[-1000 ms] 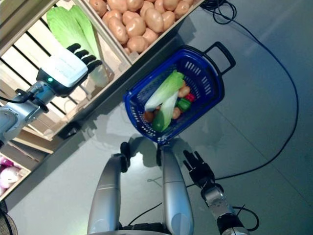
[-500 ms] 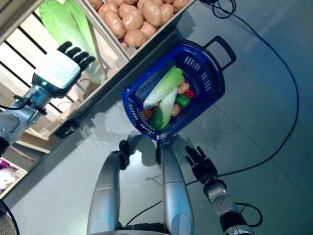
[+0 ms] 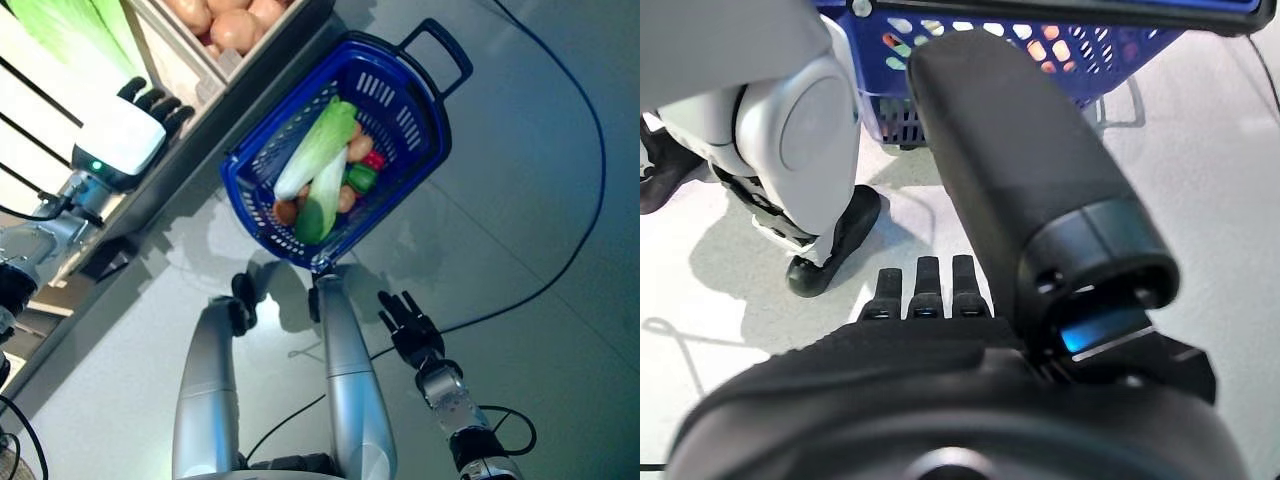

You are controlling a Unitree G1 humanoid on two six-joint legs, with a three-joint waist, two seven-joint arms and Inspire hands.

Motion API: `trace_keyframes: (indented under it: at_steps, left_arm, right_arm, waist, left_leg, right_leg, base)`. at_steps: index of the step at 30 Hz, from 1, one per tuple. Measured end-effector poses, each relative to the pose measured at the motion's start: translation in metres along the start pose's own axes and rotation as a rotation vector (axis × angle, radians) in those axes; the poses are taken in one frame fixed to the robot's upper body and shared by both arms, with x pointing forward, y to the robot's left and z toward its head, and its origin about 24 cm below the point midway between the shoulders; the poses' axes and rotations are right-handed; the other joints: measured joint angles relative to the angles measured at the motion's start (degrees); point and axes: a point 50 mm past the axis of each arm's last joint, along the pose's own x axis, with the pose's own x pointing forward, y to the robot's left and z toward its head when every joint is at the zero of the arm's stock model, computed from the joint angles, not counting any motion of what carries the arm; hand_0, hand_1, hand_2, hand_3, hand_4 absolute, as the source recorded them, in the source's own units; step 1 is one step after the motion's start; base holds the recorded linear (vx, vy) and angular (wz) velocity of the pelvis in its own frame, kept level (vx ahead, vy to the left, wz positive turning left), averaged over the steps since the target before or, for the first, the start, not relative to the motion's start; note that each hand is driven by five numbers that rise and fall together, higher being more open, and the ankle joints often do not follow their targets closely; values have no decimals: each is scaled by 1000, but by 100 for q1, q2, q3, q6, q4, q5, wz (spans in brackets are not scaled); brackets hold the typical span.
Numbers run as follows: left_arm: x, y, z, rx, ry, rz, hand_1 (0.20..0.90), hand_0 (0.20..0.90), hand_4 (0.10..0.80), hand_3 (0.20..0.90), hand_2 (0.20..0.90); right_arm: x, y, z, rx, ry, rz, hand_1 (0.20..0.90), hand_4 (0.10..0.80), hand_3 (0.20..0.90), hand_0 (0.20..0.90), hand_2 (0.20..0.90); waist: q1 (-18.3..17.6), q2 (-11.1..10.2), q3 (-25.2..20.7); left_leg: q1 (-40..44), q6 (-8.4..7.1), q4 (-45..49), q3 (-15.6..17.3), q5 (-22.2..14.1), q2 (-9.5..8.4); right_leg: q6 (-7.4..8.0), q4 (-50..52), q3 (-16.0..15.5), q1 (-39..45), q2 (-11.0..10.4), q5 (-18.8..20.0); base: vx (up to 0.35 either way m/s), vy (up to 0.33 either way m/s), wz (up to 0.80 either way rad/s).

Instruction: Put vegetables into the basket

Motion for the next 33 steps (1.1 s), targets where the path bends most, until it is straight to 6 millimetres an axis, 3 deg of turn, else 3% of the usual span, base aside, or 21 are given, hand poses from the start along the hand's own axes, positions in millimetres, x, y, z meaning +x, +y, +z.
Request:
trace_keyframes:
  at_steps: [12, 28, 29, 30, 31, 32, 33]
  left_arm:
    - [0, -2, -13, 53, 104, -43, 900, 900, 800, 900, 900]
    - [3, -1, -15, 230, 102, -86, 900, 900, 800, 900, 900]
    - [4, -1, -16, 236, 100, -93, 848, 848, 765, 848, 848]
    - [4, -1, -16, 238, 101, -96, 564, 564, 576, 564, 564]
    - [4, 0, -16, 238, 102, -94, 453, 453, 502, 453, 453]
    - [5, 1, -16, 243, 103, -87, 300, 300, 400, 300, 300]
    - [6, 2, -16, 246, 103, -82, 300, 300, 400, 300, 300]
  right_arm:
    - [-1, 5, 10, -15, -30, 22, 900, 800, 900, 900, 900]
    - [-1, 13, 15, 14, -63, 47, 900, 800, 900, 900, 900]
    - [-1, 14, 15, 14, -66, 49, 900, 800, 900, 900, 900]
    - [-1, 15, 15, 14, -67, 51, 900, 800, 900, 900, 900]
    - [-1, 15, 15, 14, -67, 52, 900, 800, 900, 900, 900]
    - [-1, 15, 15, 14, -68, 54, 900, 800, 900, 900, 900]
    - [-1, 15, 16, 14, -68, 54, 900, 800, 900, 900, 900]
  waist:
    - [-47, -2, 1]
    - [-39, -5, 0]
    - [-44, -5, 0]
    - [-51, -5, 0]
    - [-53, -5, 0]
    - [-53, -5, 0]
    - [-53, -5, 0]
  left_leg:
    - [-109, 15, -18, 32, -26, 17]
    - [-225, 15, -1, 20, -25, 17]
    - [-224, 15, -1, 21, -25, 18]
    - [-223, 15, -1, 23, -25, 18]
    - [-222, 15, -2, 25, -25, 18]
    - [-221, 15, -4, 29, -25, 18]
    - [-221, 15, -4, 30, -25, 18]
  right_leg:
    - [51, -54, 33, -109, 28, 47]
    - [46, -54, 25, -222, 29, 73]
    - [46, -54, 26, -222, 28, 73]
    - [46, -54, 31, -222, 28, 73]
    - [46, -54, 33, -222, 28, 73]
    - [46, -54, 34, -223, 29, 73]
    - [46, -54, 36, -224, 29, 72]
  base:
    - [-2, 22, -2]
    - [0, 0, 0]
    - [0, 0, 0]
    - [0, 0, 0]
    - [0, 0, 0]
    - [0, 0, 0]
    - [0, 0, 0]
